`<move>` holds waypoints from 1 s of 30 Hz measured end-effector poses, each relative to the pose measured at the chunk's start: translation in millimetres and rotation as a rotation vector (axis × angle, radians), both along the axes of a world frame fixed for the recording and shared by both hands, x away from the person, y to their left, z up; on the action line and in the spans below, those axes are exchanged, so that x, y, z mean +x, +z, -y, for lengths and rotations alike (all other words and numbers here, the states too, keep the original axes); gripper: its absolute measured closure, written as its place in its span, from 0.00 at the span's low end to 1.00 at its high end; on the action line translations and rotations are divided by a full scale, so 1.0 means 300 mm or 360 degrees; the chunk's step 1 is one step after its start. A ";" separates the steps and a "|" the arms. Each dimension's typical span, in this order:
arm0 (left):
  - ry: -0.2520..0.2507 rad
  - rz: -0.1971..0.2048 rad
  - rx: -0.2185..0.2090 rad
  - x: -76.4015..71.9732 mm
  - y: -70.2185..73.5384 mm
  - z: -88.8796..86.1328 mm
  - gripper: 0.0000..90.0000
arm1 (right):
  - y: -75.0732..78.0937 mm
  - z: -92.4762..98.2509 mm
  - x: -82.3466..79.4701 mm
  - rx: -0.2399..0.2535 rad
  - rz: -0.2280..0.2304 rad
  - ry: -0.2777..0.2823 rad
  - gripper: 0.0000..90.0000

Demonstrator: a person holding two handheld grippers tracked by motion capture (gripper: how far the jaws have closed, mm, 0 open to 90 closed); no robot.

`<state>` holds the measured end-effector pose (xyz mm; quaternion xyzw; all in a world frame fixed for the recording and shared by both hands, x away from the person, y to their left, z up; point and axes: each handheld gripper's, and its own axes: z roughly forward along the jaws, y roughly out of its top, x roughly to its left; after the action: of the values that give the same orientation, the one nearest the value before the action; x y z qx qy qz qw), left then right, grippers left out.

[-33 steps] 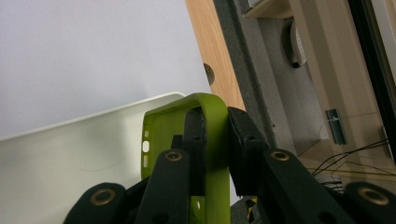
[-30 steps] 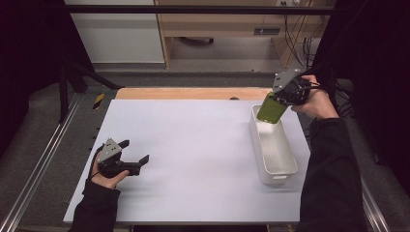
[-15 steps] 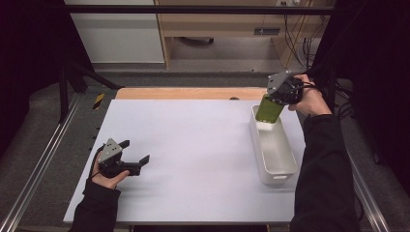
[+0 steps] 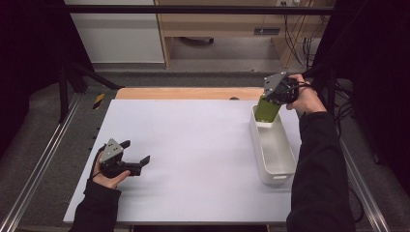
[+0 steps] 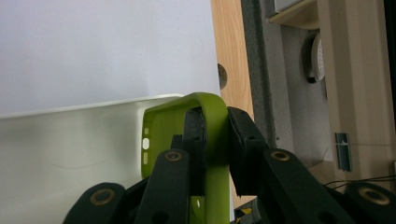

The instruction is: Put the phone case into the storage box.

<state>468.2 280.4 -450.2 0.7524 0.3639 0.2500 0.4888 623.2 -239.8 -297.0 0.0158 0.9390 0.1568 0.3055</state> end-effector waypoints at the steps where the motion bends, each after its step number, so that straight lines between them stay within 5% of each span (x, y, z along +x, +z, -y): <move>1: 0.0000 -0.0001 0.0003 0.000 -0.001 0.000 0.02 | -0.002 0.000 0.005 -0.0011 -0.0001 0.0010 0.87; 30: -0.0005 -0.0018 0.0031 0.009 -0.014 0.007 0.02 | -0.062 0.001 0.088 -0.0050 -0.0122 0.0096 0.87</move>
<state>470.8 278.2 -454.6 0.7591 0.3629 0.2484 0.4799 649.5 -240.0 -315.7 -0.0114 0.9524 0.1505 0.2647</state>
